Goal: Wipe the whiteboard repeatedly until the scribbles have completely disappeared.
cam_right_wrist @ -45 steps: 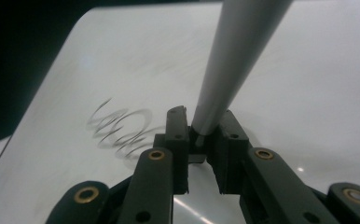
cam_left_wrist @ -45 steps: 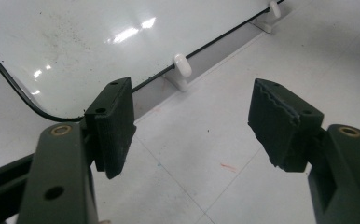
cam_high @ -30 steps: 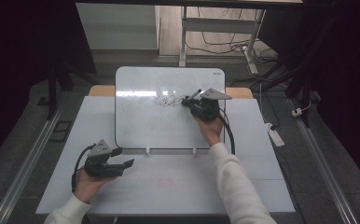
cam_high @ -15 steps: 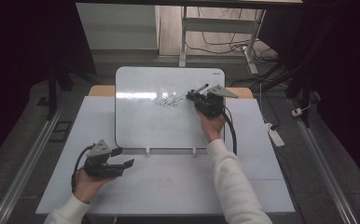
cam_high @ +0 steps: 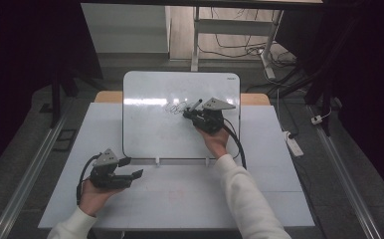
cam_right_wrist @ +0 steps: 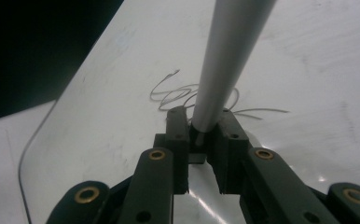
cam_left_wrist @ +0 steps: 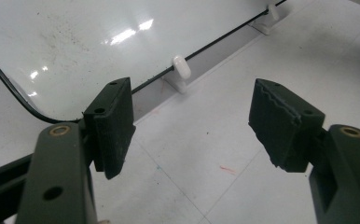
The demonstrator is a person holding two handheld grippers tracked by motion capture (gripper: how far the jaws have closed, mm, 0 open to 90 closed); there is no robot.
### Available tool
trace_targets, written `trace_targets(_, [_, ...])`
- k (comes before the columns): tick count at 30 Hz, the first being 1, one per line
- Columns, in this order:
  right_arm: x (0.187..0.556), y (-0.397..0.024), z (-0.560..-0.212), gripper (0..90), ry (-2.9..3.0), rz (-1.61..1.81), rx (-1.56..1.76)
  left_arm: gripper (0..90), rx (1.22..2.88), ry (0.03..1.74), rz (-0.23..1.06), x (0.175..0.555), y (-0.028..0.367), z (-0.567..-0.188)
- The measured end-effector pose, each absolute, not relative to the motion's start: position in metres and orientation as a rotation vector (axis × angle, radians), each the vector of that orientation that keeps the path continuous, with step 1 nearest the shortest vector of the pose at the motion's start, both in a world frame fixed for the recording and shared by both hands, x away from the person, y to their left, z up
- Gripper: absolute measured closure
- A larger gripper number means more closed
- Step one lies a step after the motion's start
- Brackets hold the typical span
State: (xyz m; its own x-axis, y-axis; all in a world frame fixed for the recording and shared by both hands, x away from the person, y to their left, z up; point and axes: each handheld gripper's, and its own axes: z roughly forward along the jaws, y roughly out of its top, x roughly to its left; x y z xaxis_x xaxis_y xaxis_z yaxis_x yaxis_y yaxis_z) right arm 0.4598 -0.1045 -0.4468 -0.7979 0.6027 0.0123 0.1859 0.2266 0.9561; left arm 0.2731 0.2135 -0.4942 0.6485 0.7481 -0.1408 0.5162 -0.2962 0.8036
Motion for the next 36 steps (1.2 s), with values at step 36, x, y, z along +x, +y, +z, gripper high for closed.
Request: trace_targets(36, [0.47,-0.101,-0.432,77.7,2.055,1.571,0.817,32.1,1.974,0.987,0.328,0.274,0.214,-0.495])
